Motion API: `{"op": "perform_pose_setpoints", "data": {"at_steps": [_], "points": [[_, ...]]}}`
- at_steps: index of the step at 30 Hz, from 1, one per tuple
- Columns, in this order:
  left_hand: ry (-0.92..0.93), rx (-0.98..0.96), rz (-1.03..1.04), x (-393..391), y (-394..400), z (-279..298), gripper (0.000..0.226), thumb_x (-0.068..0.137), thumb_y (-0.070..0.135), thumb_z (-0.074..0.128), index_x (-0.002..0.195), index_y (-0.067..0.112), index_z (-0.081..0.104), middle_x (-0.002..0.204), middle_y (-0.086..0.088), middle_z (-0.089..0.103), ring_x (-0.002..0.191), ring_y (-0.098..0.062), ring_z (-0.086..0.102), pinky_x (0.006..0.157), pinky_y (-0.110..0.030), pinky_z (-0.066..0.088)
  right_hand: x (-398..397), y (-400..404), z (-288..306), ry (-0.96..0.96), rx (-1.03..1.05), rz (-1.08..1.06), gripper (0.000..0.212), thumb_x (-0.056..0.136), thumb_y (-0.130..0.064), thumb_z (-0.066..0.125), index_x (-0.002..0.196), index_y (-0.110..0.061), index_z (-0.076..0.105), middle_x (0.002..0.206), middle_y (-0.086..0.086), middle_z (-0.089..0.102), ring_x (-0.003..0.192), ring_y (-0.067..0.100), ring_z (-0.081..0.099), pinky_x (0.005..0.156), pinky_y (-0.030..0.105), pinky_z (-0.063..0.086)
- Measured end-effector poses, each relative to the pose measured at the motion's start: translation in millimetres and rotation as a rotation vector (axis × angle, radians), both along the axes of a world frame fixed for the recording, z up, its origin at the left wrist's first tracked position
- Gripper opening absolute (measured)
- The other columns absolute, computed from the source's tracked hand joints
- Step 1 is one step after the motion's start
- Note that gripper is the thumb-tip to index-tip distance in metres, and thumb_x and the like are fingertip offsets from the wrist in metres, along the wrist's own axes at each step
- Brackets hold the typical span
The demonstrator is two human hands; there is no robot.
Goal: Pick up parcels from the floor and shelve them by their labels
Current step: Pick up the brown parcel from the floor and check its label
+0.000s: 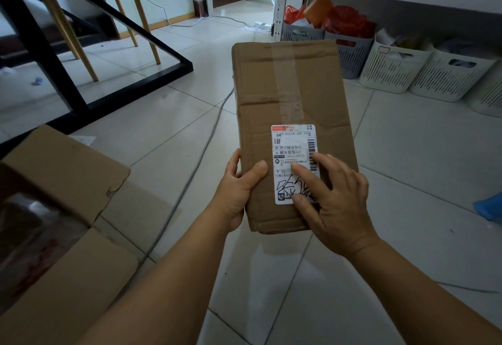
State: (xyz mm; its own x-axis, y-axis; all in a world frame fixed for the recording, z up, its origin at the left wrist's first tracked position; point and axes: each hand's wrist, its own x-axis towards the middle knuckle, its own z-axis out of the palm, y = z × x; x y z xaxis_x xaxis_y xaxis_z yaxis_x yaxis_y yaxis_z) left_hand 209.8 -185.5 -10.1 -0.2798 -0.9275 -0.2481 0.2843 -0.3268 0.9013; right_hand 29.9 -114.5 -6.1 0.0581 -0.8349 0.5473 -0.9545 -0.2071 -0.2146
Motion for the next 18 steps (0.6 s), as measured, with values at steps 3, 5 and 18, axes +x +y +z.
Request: {"op": "perform_pose_setpoints", "data": {"at_steps": [3,5,18], "points": [[0.003,0.008,0.003,1,-1,-1,0.094,0.068,0.034,0.077,0.152,0.027,0.037,0.123,-0.012,0.073,0.1,-0.029,0.076,0.082,-0.045,0.064,-3,0,-1,-0.008,0.0,-0.004,0.048,0.089,-0.05,0.045,0.133,-0.032,0.048,0.14,0.008,0.044,0.13,0.029,0.037,0.103,0.044,0.021],[0.001,0.006,0.005,1,-1,-1,0.092,0.068,0.033,0.077,0.151,0.026,0.039,0.12,-0.011,0.074,0.096,-0.027,0.077,0.08,-0.044,0.064,-3,-1,-1,-0.018,0.003,-0.003,0.048,0.089,-0.049,0.045,0.133,-0.032,0.048,0.139,0.007,0.043,0.13,0.029,0.037,0.103,0.048,0.024],[-0.009,0.018,0.002,2,-1,-1,0.097,0.067,0.034,0.077,0.154,0.028,0.034,0.122,-0.009,0.072,0.097,-0.025,0.076,0.084,-0.043,0.063,-12,-1,9,-0.142,0.005,-0.112,0.052,0.09,-0.047,0.042,0.132,-0.02,0.06,0.134,0.015,0.053,0.124,0.029,0.042,0.101,0.043,0.02]]}}
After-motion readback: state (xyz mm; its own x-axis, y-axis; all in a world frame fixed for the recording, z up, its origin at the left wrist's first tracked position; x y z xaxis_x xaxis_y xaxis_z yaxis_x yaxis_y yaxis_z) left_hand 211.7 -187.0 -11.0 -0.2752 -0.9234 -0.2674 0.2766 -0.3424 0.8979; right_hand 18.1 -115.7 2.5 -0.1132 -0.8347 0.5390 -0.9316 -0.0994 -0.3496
